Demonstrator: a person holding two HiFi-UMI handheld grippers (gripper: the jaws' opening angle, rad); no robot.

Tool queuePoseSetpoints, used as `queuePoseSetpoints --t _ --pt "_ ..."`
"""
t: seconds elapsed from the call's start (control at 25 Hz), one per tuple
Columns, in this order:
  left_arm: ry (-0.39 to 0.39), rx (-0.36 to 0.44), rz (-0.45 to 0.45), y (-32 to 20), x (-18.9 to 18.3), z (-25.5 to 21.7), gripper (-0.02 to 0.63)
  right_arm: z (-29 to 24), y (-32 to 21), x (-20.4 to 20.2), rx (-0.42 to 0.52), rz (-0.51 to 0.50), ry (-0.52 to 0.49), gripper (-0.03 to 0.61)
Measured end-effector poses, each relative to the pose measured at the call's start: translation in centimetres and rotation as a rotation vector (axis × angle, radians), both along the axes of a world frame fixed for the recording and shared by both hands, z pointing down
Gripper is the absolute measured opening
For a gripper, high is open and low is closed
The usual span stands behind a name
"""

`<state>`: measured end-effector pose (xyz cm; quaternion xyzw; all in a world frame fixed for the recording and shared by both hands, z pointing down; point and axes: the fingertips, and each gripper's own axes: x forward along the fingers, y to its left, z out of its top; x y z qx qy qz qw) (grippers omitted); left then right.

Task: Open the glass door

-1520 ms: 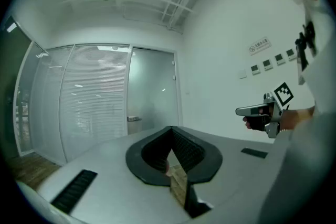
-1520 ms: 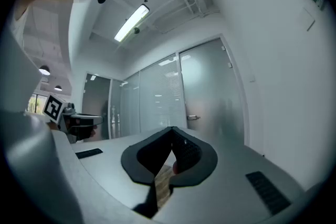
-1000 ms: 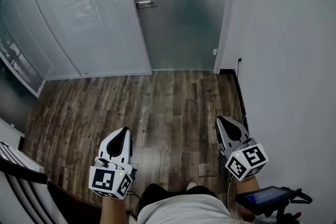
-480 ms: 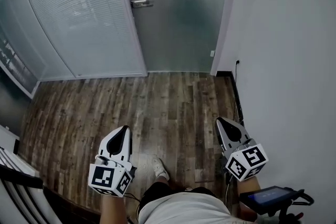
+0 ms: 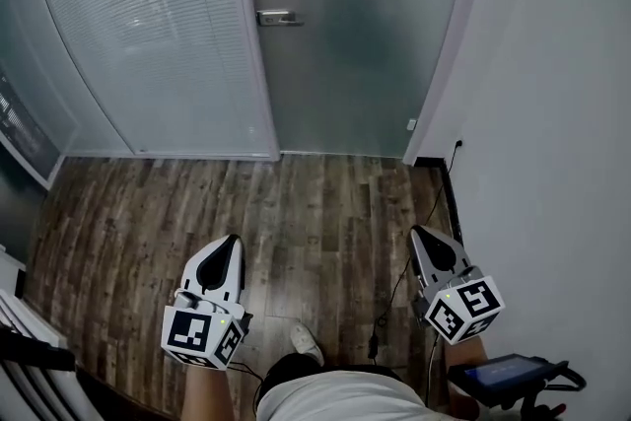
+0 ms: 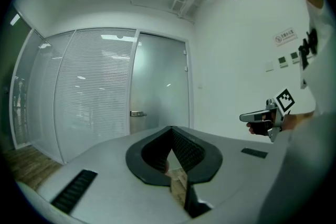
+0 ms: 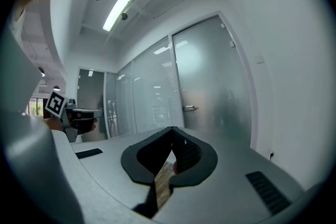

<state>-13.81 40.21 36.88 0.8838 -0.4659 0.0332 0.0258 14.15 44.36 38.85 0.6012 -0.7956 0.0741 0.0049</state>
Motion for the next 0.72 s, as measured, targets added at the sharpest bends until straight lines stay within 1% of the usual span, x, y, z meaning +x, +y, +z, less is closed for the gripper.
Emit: queuePoseSetpoints --t 0.2,0.36,0.56,0.72 --pt "0.004 -0.005 -0.022 -6.1 -3.9 0.1 0.0 0.0 -7.1 -3.8 -0.002 -0.019 -0.003 0.002" --pt "0.009 -0.014 -0.028 -9.2 -5.8 0.4 0.0 -0.2 -10.6 -5.9 -0.002 -0.027 0.005 0.002" --pt "0.024 -0.016 -0.015 -11.4 -6.7 0.5 0.0 -0.7 -12.7 -7.1 -0.003 -0.023 0.024 0.002" --pt "0.029 -0.017 0.005 -14.0 -5.6 0.9 0.0 -0.9 -15.0 -6.5 0.001 -0.017 0.03 0.002"
